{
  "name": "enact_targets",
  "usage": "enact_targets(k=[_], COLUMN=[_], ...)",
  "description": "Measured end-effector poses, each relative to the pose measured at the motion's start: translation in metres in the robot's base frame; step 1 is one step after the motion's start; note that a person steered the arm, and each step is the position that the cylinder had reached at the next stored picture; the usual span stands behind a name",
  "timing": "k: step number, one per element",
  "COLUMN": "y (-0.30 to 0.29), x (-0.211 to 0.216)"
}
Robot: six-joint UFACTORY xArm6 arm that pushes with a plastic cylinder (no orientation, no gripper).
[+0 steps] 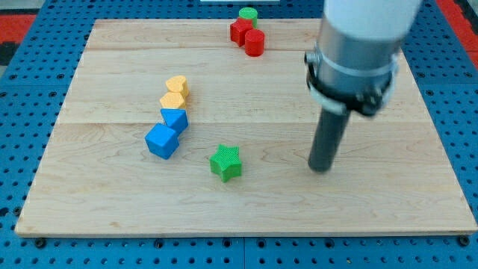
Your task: Push the green star to the center
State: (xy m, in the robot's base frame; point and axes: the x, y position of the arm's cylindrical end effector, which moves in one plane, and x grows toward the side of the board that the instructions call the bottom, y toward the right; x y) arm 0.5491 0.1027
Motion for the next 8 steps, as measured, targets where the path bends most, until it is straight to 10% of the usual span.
enact_targets(k=[3,5,6,8], y=[-0.117,-0.072,-0.043,-0.137], x=[0.008,-0.071,-0.004,-0.033])
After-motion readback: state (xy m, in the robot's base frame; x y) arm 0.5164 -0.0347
